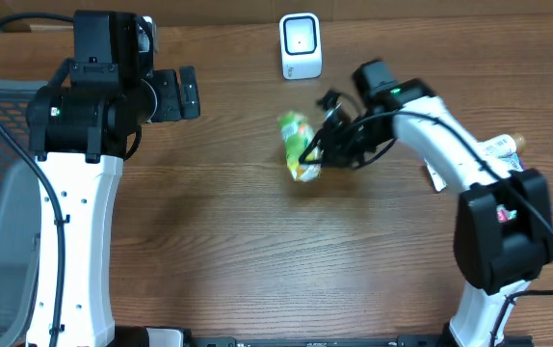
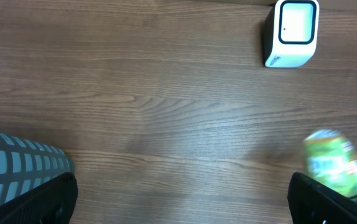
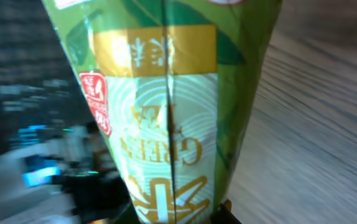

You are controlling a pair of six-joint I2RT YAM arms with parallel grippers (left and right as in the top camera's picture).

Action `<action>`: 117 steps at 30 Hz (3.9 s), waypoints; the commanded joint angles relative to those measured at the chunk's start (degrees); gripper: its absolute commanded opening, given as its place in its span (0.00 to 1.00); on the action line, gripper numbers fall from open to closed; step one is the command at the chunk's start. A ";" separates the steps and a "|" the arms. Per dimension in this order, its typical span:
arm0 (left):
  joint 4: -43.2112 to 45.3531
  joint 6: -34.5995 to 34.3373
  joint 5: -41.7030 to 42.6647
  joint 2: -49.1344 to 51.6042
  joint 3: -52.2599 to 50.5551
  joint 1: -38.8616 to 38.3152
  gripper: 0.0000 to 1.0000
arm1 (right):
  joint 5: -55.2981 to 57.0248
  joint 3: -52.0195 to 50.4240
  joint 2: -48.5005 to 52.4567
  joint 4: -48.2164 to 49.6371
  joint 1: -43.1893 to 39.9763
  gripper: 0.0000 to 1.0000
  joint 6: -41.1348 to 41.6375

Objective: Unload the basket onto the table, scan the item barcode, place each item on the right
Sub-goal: 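Lift the green pouch and hold its barcode to the scanner, then carry the green pouch right and release it on the pile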

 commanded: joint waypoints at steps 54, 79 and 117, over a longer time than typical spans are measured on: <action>0.02 1.07 -0.55 0.46 0.74 0.24 0.99 | 100.78 30.23 26.77 46.77 8.85 0.04 -60.30; 0.02 1.07 -0.55 0.46 0.74 0.24 1.00 | 97.96 30.23 27.17 50.84 8.87 0.04 -60.30; 0.02 1.07 -0.55 0.46 0.74 0.24 0.99 | 50.62 0.22 -9.64 6.23 -16.48 0.04 39.28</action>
